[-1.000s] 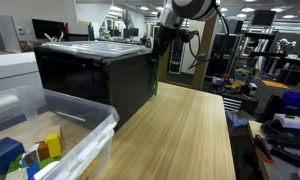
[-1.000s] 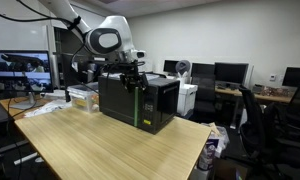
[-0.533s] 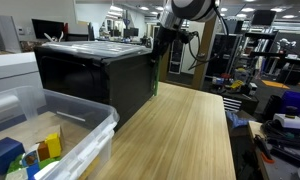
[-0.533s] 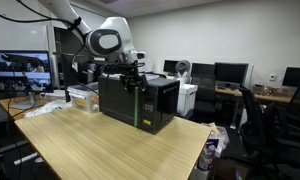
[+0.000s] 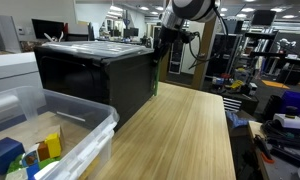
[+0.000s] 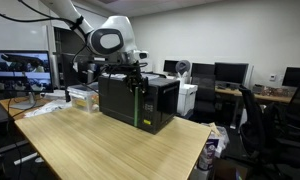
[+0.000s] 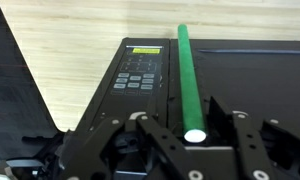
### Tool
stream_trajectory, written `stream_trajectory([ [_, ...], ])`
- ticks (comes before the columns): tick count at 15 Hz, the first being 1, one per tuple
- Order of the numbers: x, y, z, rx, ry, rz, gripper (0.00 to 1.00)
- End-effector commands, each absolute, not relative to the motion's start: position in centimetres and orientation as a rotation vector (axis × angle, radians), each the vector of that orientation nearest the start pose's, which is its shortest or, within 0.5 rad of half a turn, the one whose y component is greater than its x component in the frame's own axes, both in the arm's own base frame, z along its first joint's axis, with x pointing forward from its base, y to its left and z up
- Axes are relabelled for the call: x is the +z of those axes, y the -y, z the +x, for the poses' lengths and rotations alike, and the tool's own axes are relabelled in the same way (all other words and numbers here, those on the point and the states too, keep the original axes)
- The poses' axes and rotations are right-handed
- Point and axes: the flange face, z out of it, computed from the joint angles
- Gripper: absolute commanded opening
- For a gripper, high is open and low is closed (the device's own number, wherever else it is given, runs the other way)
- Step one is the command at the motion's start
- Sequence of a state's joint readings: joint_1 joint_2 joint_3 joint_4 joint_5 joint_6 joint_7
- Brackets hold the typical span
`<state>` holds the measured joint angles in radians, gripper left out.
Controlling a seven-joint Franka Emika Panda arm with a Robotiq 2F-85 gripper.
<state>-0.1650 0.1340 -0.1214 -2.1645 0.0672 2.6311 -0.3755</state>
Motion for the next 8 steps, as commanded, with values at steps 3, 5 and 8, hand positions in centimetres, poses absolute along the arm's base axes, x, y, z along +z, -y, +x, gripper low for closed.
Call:
stream_trajectory([
  [3, 37.8, 16.3, 55.4, -0.496, 0.069, -3.156, 0.15],
  [5, 37.9, 16.3, 54.8, -0.470, 0.056, -3.163, 0.04],
  [8, 37.8, 16.6, 54.0, -0.420, 0.017, -3.173, 0.06],
])
